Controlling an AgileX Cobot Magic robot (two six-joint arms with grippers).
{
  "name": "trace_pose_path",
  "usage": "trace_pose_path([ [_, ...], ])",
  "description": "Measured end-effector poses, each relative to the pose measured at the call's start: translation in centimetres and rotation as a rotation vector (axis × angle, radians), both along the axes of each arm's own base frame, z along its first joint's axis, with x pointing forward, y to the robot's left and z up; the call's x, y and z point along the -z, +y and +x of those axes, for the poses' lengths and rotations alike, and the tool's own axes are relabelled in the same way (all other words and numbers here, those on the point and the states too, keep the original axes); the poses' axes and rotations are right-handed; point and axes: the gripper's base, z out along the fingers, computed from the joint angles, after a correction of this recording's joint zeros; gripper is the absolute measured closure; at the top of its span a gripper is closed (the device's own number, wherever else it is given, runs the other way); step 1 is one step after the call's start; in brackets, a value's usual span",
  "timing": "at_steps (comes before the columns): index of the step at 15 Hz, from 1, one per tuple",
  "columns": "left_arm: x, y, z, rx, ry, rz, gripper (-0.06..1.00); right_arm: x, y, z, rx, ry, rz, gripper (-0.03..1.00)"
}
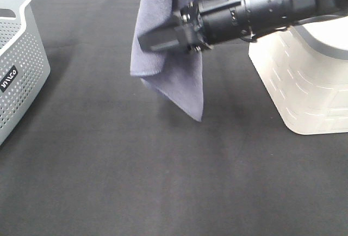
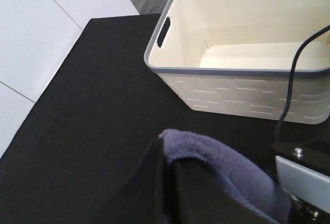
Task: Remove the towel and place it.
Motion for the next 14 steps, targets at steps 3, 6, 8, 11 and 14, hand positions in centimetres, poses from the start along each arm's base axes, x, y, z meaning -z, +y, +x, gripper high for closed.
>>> trace_pose_path([
  [3, 0.0, 0.1, 0.0, -0.003, -0.002, 0.003, 0.94, -1.0, -0.7, -1.3, -0.047, 0.026, -0.099, 0.74],
  [6, 0.0, 0.1, 0.1, -0.004, -0.003, 0.006, 0.94, -2.5, -1.5, -2.5, -0.070, 0.007, -0.160, 0.74],
  [8, 0.1, 0.1, 0.0, -0.004, 0.002, 0.014, 0.94, -3.5, -2.0, -3.3, -0.076, -0.008, -0.200, 0.74],
  [11, 0.2, 0.1, 0.0, -0.002, 0.011, 0.024, 0.94, -4.4, -2.5, -3.9, -0.068, -0.024, -0.236, 0.81],
  [14, 0.9, 0.0, 0.3, -0.006, 0.031, 0.058, 0.94, -5.0, -3.0, -4.4, -0.055, -0.033, -0.272, 0.93],
])
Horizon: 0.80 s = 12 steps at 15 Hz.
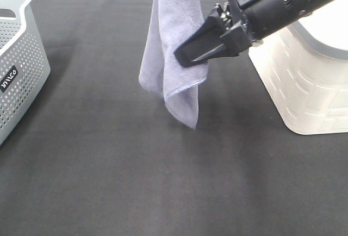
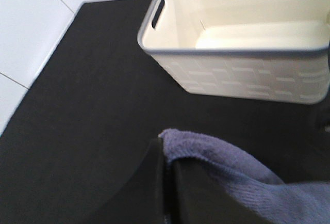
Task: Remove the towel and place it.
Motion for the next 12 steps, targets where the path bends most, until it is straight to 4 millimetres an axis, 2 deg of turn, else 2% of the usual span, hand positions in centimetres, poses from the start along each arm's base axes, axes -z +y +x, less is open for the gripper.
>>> trace_pose_path([
  [3, 2.1, 0.1, 0.9, -0.033, 0.073, 0.113, 0.94, 0.1, -0.9, -0.3, 0.038, 0.014, -0.105, 0.96],
  [5, 3.2, 0.9, 1.7, -0.212, 0.157, 0.133, 0.94, 0.3, -2.0, 0.0, 0.117, 0.036, -0.248, 0.96],
  [8, 4.2, 1.2, 2.0, -0.353, 0.273, 0.099, 0.94, -1.3, -2.9, 1.2, 0.209, -0.030, -0.362, 0.96],
  [12, 4.3, 1.5, 2.3, -0.479, 0.320, 0.025, 0.94, -4.2, -3.6, 2.6, 0.264, -0.191, -0.429, 0.96],
])
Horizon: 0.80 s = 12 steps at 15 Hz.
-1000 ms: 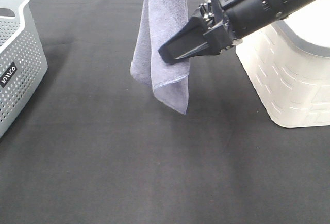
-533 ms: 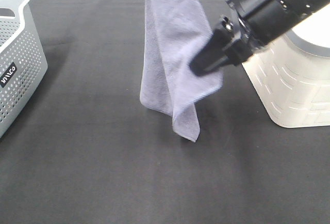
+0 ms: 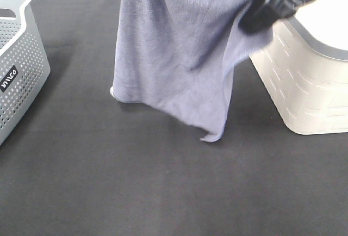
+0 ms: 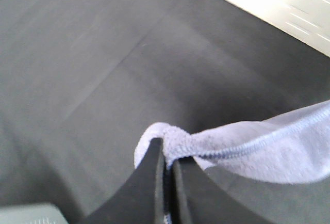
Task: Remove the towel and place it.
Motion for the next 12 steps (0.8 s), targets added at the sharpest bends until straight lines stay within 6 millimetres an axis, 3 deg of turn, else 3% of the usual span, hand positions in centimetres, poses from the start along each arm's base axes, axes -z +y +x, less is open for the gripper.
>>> trace_pose_path([
  [4, 1.5, 0.0, 1.8, -0.155, -0.020, -0.005, 0.94, -2.0, 0.2, 2.0, 0.017, -0.176, 0.003, 0.96],
  [9, 2.0, 0.8, 4.9, -0.323, -0.217, -0.022, 0.94, -2.4, 1.9, 7.1, -0.032, -0.294, -0.030, 0.96],
  [12, 2.5, 1.5, 4.8, -0.351, -0.175, 0.040, 0.94, -3.4, 2.3, 6.8, -0.082, -0.230, -0.025, 0.96],
])
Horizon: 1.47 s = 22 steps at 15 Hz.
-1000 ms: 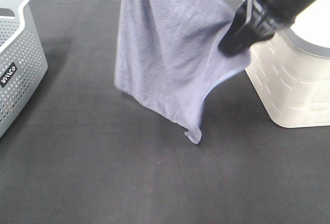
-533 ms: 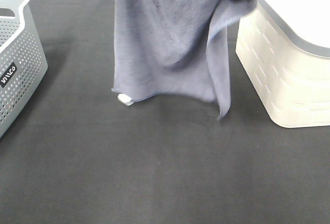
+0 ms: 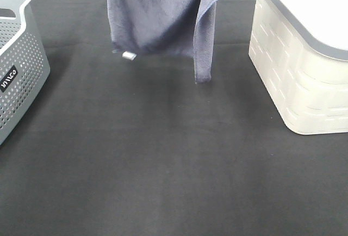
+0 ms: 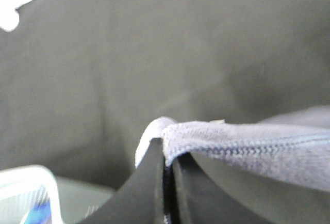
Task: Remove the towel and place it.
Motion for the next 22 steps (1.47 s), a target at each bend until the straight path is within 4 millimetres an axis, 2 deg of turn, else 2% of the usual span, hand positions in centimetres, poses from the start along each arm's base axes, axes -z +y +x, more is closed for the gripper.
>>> trace_pose_path([
  [2, 0.3, 0.4, -0.1, -0.016, 0.041, 0.026, 0.94, 0.0, 0.2, -0.7, -0.053, 0.063, 0.002, 0.96],
  [4, 0.6, 1.3, 0.7, -0.037, 0.043, 0.021, 0.94, 0.7, 0.4, -0.1, -0.071, 0.044, -0.017, 0.96],
  [7, 1.2, 3.4, 2.7, -0.072, 0.000, -0.009, 0.94, 2.3, 0.9, 2.5, -0.055, -0.072, -0.036, 0.96],
  [11, 0.3, 4.5, 4.9, -0.045, -0.190, -0.108, 0.94, 4.2, 2.0, 6.7, -0.012, -0.334, 0.009, 0.96],
  [14, 0.6, 5.5, 6.3, -0.039, -0.275, -0.058, 0.94, 5.5, 2.5, 8.9, 0.043, -0.485, 0.058, 0.96],
  [17, 3.3, 5.1, 7.7, -0.039, -0.228, -0.029, 0.94, 8.7, 2.9, 10.3, 0.062, -0.454, 0.061, 0.96],
  [19, 7.2, 4.1, 8.3, -0.027, -0.071, 0.027, 0.94, 11.2, 2.8, 10.7, 0.075, -0.344, 0.062, 0.96],
  [21, 10.5, 2.6, 7.5, 0.011, 0.130, 0.084, 0.94, 12.8, 2.9, 9.9, 0.059, -0.161, 0.065, 0.96],
  [22, 11.0, 2.1, 6.8, 0.029, 0.209, 0.089, 0.94, 13.4, 3.0, 9.2, 0.038, -0.061, 0.062, 0.96],
])
